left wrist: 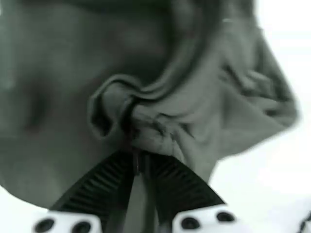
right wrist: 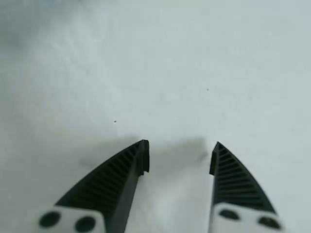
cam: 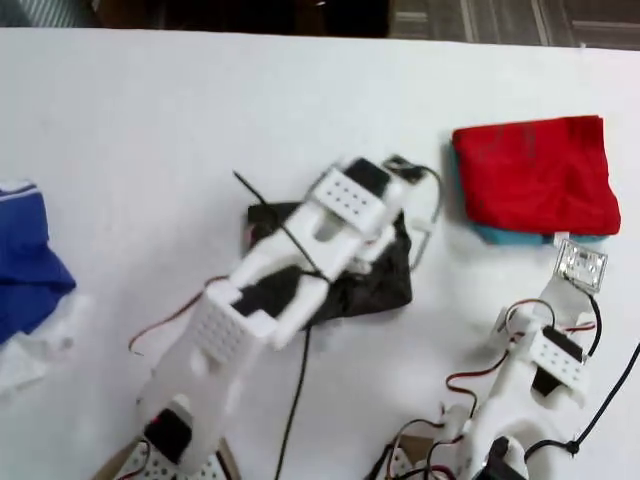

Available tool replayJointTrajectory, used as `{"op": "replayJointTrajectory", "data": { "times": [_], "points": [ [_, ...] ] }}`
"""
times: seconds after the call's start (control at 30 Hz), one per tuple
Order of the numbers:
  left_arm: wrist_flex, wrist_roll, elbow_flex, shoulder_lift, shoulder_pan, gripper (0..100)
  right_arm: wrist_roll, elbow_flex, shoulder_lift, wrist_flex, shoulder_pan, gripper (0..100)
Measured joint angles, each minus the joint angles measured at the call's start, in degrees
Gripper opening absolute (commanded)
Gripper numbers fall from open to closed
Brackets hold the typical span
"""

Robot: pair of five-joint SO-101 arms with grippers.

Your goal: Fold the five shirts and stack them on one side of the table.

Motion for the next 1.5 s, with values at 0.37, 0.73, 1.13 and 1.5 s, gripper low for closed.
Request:
{"op": "replayJointTrajectory", "data": {
  "times": [0.37,0.73,1.13,1.5],
  "points": [
    [1.76,-2.29,-1.58,-4.57,9.05,3,-0.18,0.00,0.00,0.00,1.23,21.1],
    [-0.18,-5.71,-1.58,-13.71,-0.18,3,-0.18,0.00,0.00,0.00,1.23,21.1],
    [-0.44,-5.71,-1.67,-2.37,2.55,3,-0.18,0.00,0.00,-0.53,1.23,21.1],
    [1.05,-5.71,-3.96,-2.37,7.30,3,-0.18,0.00,0.00,-0.53,1.23,21.1]
  ]
}}
